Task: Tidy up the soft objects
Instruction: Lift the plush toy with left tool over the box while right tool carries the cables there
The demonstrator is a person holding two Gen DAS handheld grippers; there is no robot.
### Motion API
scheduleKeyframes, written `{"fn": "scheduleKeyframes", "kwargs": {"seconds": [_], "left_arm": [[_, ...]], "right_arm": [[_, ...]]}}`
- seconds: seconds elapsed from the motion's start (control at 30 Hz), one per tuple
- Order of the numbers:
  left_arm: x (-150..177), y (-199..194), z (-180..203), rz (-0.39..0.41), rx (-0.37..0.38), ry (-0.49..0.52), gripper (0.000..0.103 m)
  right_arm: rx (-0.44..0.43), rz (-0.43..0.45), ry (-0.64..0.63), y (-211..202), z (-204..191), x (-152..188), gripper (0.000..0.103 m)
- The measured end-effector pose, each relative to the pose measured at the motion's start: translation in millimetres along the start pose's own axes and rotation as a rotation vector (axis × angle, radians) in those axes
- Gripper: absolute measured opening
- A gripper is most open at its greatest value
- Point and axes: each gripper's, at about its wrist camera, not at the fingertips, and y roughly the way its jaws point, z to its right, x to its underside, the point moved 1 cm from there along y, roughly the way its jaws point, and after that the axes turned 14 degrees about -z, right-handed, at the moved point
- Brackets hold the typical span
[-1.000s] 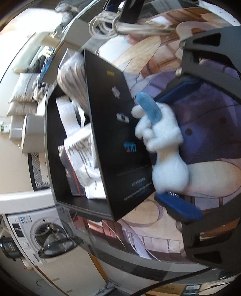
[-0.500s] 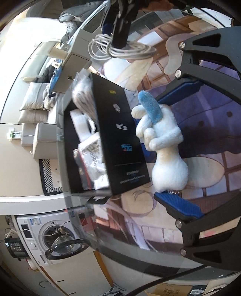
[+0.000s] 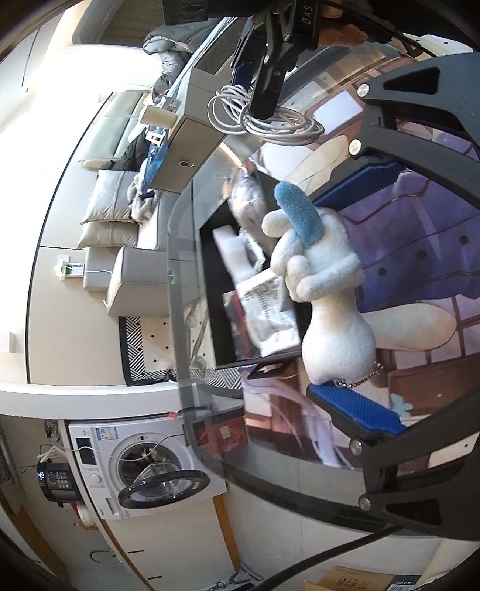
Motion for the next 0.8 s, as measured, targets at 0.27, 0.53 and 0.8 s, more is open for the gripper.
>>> {"fn": "scheduleKeyframes", "kwargs": {"seconds": [0.27,0.53,0.8], "left_arm": [[-15.2,0.5,-7.2,0.027,-0.011,0.000,0.091],[-29.7,6.0,-11.1,0.048,-0.017,-0.010,0.091],[-38.4,15.2,-18.6,0.058,-0.032,-0.037,0.091]], "right_arm": [[0.063,0.047,-0.030,-5.1,-12.9,-16.5,0.077],[0.116,0.069,-0.070,5.3,-24.4,-38.4,0.077],[0.145,0.060,-0.083,28.6,-27.1,-57.4,0.077]]}}
